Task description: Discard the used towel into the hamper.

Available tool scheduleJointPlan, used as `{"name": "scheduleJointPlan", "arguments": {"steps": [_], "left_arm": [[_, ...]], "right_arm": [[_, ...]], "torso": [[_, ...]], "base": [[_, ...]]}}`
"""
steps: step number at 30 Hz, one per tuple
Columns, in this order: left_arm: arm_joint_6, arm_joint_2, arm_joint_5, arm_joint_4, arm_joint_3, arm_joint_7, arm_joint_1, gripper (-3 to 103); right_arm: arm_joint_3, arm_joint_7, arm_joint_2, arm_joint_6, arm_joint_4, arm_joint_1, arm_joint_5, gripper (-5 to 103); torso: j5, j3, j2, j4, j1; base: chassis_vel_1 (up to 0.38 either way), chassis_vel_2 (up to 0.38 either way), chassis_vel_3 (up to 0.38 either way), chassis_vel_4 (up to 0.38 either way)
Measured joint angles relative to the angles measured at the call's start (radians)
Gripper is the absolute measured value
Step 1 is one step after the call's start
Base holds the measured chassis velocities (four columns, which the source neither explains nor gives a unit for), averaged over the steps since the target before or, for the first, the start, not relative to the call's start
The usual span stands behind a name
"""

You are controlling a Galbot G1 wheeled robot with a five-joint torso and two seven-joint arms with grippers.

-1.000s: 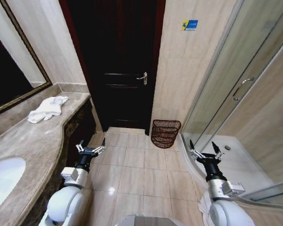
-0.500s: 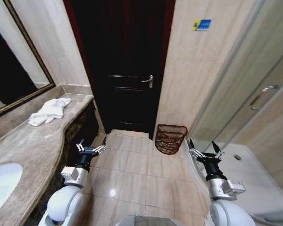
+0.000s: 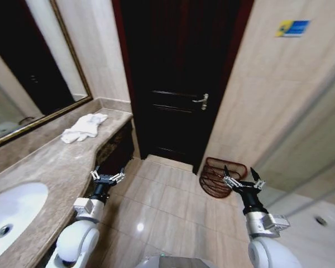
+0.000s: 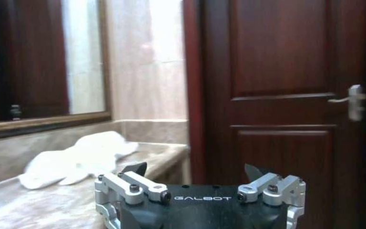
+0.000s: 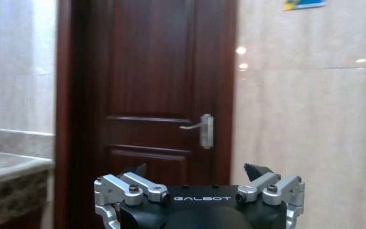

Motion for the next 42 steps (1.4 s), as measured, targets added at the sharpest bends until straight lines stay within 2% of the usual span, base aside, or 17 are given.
{"name": "scheduleJointPlan", "arguments": {"steps": [19, 37, 42], "left_arm": [[-0.063, -0.007, 0.035, 0.021, 0.012, -0.005, -0.005, 100], [-0.067, -0.008, 0.034, 0.013, 0.008, -0.007, -0.002, 100], [-0.046, -0.011, 0.034, 0.004, 0.01, -0.007, 0.002, 100]], "right_arm": [[0.002, -0.002, 0.001, 0.0, 0.001, -0.002, 0.001, 100], [-0.004, -0.001, 0.001, 0.0, 0.003, 0.004, 0.001, 100], [-0.001, -0.001, 0.001, 0.0, 0.004, 0.001, 0.0, 100]], "torso": [[0.0, 0.0, 0.0, -0.0001, 0.0], [0.0002, 0.0, 0.0, 0.0, 0.0], [0.0002, 0.0, 0.0, 0.0, 0.0]], "base": [[-0.022, 0.215, 0.207, -0.025], [-0.123, 0.123, 0.126, -0.124], [-0.134, 0.121, 0.127, -0.125]]}}
